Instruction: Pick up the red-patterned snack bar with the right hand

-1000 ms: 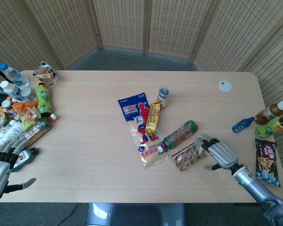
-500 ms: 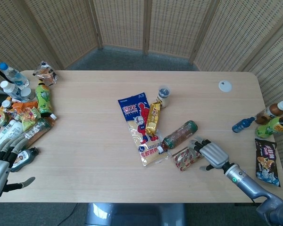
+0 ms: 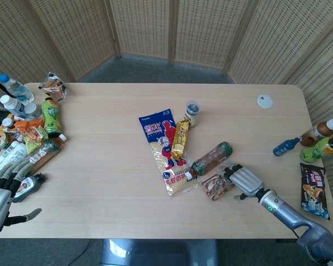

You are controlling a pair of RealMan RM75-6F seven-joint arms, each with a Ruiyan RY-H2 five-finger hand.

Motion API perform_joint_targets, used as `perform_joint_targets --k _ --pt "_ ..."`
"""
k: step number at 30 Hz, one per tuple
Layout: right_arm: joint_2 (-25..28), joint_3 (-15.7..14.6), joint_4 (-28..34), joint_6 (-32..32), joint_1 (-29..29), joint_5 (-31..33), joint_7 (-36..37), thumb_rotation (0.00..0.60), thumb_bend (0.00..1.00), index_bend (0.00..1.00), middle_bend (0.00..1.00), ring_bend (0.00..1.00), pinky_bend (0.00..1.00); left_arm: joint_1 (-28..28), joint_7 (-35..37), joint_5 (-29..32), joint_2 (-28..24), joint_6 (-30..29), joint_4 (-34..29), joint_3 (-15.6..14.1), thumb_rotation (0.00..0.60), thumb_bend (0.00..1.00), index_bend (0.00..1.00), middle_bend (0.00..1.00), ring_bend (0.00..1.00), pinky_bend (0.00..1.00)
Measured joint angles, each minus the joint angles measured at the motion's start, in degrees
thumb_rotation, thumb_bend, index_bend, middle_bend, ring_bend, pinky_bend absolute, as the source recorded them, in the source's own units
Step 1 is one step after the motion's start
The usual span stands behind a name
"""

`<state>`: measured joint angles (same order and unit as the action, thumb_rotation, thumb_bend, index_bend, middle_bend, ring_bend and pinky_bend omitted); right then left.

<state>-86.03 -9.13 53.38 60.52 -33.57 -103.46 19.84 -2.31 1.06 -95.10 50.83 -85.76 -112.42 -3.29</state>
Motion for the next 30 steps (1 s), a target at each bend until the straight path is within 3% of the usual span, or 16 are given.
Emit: perform_joint_targets --k 11,15,19,23,30 --pt "1.0 -0.1 3.2 -3.6 -1.9 1.9 -2.7 0.600 0.00 0.28 0.18 0.00 0.23 0.0 0.7 -0.2 -0.3 -0.3 0.0 0.0 0.600 0.00 0.00 0.00 0.00 0.00" --pt "0.6 0.2 3.6 -3.7 -1.9 2.8 -3.5 0.600 0.00 0.34 0.27 0.00 0.23 0.1 1.1 -0.3 -0.5 -0.5 0.0 0.0 0.600 0.00 0.00 0.00 0.00 0.00" --pt "0.1 0.5 3.5 -2.7 -1.5 3.4 -3.2 0.600 0.00 0.42 0.39 0.13 0.28 0.2 1.5 -0.5 -0.7 -0.8 0.0 0.0 0.600 0.00 0.00 0.00 0.00 0.00" --pt "-0.1 0.3 2.9 -1.3 -1.1 3.4 -1.4 0.600 0.00 0.57 0.56 0.30 0.40 0.3 1.6 -0.8 -0.9 -1.1 0.0 -0.1 0.600 0.00 0.00 0.00 0.00 0.00" --pt "1.1 -0.3 2.5 1.0 -0.3 3.3 1.1 0.600 0.00 0.60 0.61 0.35 0.46 0.4 1.2 -1.1 -0.7 -1.0 -0.1 -0.3 0.600 0.00 0.00 0.00 0.00 0.00"
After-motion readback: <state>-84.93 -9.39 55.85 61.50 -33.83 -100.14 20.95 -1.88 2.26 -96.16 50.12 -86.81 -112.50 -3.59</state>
